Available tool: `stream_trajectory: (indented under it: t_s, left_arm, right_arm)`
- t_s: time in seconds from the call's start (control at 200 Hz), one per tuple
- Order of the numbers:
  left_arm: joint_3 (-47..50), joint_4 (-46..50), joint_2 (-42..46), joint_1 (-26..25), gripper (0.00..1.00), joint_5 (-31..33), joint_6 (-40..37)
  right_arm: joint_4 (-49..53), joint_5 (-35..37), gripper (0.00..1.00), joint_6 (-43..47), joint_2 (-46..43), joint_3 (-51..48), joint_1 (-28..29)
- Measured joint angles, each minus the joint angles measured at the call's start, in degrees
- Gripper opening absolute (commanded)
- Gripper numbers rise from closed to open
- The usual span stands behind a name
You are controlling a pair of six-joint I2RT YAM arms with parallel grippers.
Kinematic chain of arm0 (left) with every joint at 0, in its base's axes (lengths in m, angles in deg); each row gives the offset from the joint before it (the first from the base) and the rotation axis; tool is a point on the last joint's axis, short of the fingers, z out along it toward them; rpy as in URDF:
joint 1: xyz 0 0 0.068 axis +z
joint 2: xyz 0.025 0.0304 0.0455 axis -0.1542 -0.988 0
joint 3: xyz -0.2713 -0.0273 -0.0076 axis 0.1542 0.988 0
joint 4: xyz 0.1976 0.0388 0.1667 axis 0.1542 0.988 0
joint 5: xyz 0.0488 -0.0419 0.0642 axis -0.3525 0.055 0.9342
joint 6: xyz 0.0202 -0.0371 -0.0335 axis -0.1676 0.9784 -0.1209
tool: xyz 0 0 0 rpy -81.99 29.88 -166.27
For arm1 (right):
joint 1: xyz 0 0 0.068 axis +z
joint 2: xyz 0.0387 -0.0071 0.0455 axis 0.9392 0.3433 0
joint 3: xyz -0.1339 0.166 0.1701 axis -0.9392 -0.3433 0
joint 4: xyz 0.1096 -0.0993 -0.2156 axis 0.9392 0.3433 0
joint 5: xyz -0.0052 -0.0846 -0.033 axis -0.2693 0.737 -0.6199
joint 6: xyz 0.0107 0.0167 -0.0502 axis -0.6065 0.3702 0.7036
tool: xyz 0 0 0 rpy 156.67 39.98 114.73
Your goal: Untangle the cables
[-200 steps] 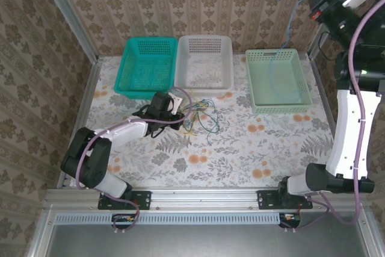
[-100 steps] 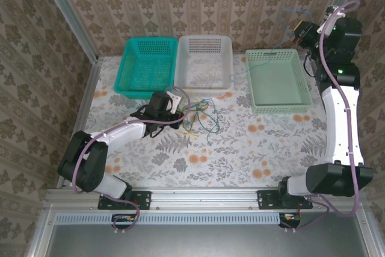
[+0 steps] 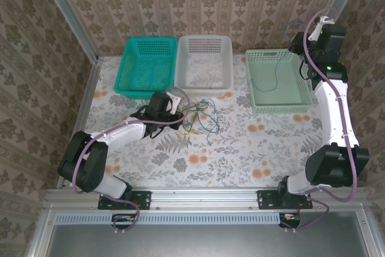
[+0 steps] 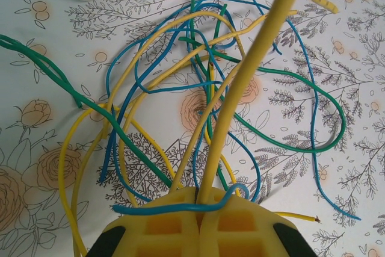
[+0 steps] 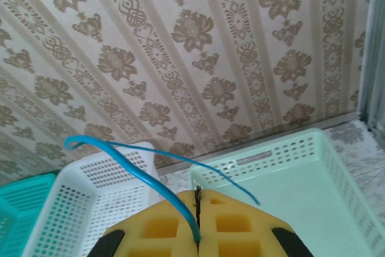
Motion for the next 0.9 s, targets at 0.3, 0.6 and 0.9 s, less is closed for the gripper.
stream_trajectory:
  t_s: [0.3,0.6,0.9]
  left_arm:
    - [0.3,0.0,0.0,0.0,0.00,0.2,0.4]
    - [0.5,0.0,0.8,-0.3,0.00,0.7,0.4]
    - [0.5,0.0,0.9,-0.4,0.00,0.7,0.4]
  right_arm:
    - [2.0,4.0,0.00,5.0,8.3,0.4,0.0]
    - [10.9,4.0,0.12,5.9,23.8,3.8,0.2]
    - [18.9,5.9,0.75,7.9,29.4,9.2,1.3]
